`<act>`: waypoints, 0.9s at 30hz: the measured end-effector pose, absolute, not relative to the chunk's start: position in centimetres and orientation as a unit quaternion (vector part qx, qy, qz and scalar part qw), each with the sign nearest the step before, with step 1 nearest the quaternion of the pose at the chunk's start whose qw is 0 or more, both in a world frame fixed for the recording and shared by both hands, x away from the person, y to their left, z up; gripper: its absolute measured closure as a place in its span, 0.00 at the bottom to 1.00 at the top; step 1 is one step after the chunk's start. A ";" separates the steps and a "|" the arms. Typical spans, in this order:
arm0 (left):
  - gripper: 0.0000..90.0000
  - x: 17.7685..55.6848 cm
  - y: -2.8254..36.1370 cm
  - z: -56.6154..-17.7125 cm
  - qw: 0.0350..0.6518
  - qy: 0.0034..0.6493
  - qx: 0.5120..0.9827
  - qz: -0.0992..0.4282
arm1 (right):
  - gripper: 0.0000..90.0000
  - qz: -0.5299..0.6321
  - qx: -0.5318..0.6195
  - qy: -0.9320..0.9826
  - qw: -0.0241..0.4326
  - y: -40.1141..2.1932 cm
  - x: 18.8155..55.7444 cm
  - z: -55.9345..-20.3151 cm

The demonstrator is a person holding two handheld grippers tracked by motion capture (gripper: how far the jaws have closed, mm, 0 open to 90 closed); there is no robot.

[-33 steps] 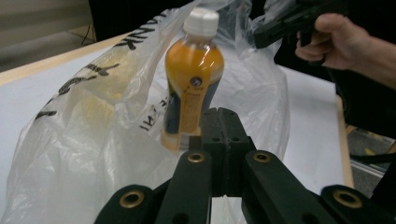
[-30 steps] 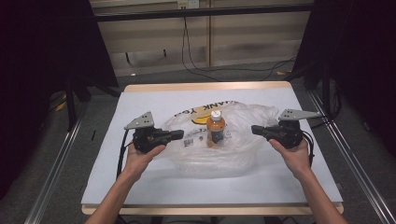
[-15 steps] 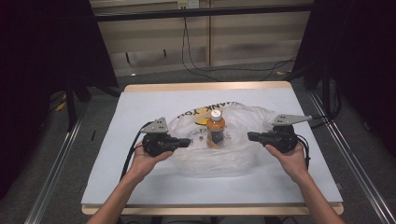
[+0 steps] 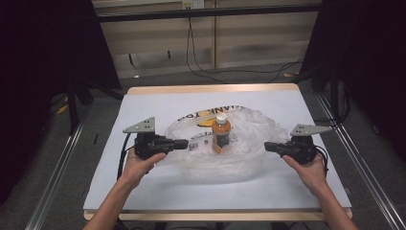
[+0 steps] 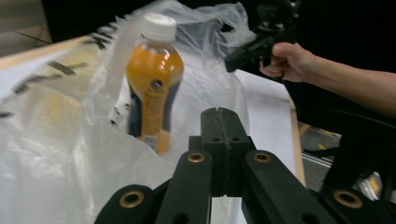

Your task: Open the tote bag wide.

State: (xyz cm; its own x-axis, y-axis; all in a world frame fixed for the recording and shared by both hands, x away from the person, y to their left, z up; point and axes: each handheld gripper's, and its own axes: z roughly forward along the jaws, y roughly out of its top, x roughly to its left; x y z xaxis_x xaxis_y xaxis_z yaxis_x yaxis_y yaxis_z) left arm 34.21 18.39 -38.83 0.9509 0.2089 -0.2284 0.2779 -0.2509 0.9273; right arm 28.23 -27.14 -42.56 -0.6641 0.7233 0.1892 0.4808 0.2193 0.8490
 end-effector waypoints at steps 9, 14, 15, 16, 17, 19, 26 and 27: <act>1.00 34.8 20.4 -35.9 0.629 0.173 0.758 0.000 | 1.00 0.475 0.410 0.768 0.129 -27.2 29.0 -43.3; 1.00 35.5 21.1 -35.4 0.653 0.214 0.726 0.030 | 1.00 0.468 0.409 0.773 0.125 -26.8 29.3 -43.9; 1.00 35.7 21.1 -35.3 0.658 0.220 0.719 0.036 | 1.00 0.468 0.408 0.774 0.124 -26.6 29.3 -43.9; 1.00 35.8 21.1 -35.1 0.661 0.228 0.714 0.046 | 1.00 0.466 0.407 0.776 0.124 -26.4 29.3 -43.9; 1.00 36.1 20.9 -35.0 0.665 0.235 0.707 0.048 | 1.00 0.465 0.406 0.777 0.123 -26.3 29.3 -44.0; 1.00 36.7 20.6 -34.5 0.668 0.235 0.704 0.051 | 1.00 0.467 0.402 0.778 0.121 -26.1 29.3 -44.1; 1.00 36.0 20.0 -34.0 0.643 0.207 0.735 0.062 | 1.00 0.514 0.379 0.758 0.131 -26.2 28.4 -42.6; 1.00 35.7 20.0 -34.2 0.640 0.203 0.739 0.059 | 1.00 0.522 0.376 0.753 0.135 -26.4 28.2 -42.3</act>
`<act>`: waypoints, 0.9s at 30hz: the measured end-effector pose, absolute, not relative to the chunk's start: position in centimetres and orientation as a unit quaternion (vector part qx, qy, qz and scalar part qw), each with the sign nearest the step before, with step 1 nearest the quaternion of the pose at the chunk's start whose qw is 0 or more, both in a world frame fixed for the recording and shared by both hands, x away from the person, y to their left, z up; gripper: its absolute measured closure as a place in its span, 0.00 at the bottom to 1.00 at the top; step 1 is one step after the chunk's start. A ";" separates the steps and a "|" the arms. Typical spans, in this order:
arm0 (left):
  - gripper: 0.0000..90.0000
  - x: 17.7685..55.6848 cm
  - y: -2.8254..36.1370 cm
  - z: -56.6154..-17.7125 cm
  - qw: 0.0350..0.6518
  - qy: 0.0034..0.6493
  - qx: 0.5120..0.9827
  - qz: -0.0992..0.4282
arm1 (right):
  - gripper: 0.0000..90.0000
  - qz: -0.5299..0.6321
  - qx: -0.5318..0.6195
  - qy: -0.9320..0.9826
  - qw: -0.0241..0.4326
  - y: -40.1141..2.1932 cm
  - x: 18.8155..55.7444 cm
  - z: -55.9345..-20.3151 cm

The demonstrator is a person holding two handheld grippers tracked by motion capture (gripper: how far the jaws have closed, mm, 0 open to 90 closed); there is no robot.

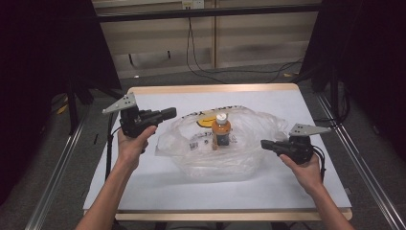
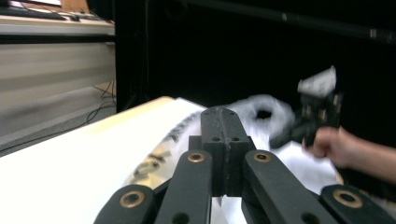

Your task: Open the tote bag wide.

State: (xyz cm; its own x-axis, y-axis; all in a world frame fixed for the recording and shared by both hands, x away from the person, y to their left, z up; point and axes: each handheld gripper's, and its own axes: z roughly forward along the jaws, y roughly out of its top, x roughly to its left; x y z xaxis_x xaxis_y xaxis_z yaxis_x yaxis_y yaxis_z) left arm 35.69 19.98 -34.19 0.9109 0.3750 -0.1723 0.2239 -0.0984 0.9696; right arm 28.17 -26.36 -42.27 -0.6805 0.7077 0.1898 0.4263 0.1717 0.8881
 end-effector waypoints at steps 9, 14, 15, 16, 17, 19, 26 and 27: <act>1.00 33.0 21.2 -36.4 0.622 0.202 0.754 0.068 | 1.00 0.542 0.376 0.731 0.172 -27.6 26.3 -40.4; 1.00 31.5 22.1 -37.4 0.624 0.203 0.751 0.073 | 1.00 0.549 0.373 0.726 0.181 -27.8 25.0 -40.3; 1.00 31.1 22.3 -37.5 0.623 0.204 0.752 0.075 | 1.00 0.550 0.372 0.725 0.182 -27.8 24.6 -40.2; 1.00 30.6 22.5 -37.6 0.624 0.204 0.751 0.074 | 1.00 0.551 0.372 0.724 0.185 -27.8 24.3 -40.1; 1.00 30.2 22.7 -37.6 0.623 0.202 0.751 0.076 | 1.00 0.553 0.371 0.722 0.188 -27.9 23.8 -40.0; 1.00 29.3 23.1 -37.9 0.620 0.201 0.754 0.076 | 1.00 0.556 0.372 0.719 0.187 -28.0 23.3 -40.0; 1.00 26.5 24.4 -39.8 0.609 0.210 0.761 0.073 | 1.00 0.547 0.377 0.724 0.184 -28.3 21.3 -40.9; 1.00 26.0 24.5 -40.3 0.609 0.212 0.761 0.071 | 1.00 0.546 0.377 0.725 0.182 -28.4 21.0 -41.1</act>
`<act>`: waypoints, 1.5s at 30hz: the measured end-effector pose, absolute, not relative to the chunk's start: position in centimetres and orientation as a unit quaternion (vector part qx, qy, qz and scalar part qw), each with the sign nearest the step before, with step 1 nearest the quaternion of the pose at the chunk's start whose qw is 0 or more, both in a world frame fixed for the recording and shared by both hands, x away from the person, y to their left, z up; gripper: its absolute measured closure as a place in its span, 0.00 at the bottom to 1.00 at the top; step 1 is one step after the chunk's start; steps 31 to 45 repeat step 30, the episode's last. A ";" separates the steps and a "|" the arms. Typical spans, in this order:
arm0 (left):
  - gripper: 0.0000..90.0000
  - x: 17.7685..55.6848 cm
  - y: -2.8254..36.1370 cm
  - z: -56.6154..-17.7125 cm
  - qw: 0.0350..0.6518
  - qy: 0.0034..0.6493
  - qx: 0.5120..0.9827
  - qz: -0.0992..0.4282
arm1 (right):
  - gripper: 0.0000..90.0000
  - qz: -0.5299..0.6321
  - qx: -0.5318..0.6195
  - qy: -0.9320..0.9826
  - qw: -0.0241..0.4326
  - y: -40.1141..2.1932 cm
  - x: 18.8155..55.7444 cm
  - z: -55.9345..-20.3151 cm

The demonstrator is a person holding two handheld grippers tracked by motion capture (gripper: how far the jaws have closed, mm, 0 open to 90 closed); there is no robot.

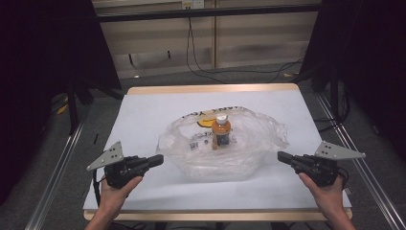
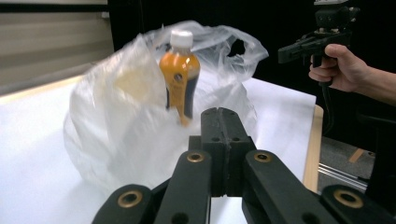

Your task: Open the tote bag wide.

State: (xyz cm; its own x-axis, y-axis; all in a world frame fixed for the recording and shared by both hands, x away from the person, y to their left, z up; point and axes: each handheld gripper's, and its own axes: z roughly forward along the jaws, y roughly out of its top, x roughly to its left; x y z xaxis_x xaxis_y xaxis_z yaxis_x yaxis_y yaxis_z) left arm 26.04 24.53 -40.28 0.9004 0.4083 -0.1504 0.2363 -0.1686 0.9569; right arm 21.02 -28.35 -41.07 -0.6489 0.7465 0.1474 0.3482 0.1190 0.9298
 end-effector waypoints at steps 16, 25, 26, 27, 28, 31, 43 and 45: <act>0.41 23.8 26.7 -43.5 0.577 0.270 0.762 0.119 | 0.34 0.546 0.409 0.697 0.219 -29.5 17.7 -42.9; 0.05 24.8 27.4 -44.2 0.553 0.315 0.753 0.168 | 0.02 0.523 0.438 0.685 0.253 -29.8 18.2 -43.5; 0.05 25.0 27.6 -44.4 0.550 0.319 0.751 0.179 | 0.02 0.522 0.440 0.686 0.252 -29.9 18.2 -43.6; 0.04 25.1 27.8 -44.5 0.546 0.323 0.750 0.189 | 0.02 0.517 0.444 0.687 0.254 -29.9 18.2 -43.8; 0.04 25.3 28.1 -44.6 0.547 0.330 0.747 0.184 | 0.02 0.515 0.443 0.690 0.252 -30.0 18.2 -43.9; 0.03 25.4 28.3 -44.6 0.552 0.336 0.743 0.177 | 0.02 0.510 0.446 0.688 0.259 -30.1 18.3 -44.0; 0.03 25.4 28.3 -44.6 0.552 0.336 0.743 0.177 | 0.02 0.510 0.446 0.688 0.259 -30.1 18.3 -44.0; 0.03 25.4 28.3 -44.6 0.552 0.336 0.743 0.177 | 0.02 0.510 0.446 0.688 0.259 -30.1 18.3 -44.0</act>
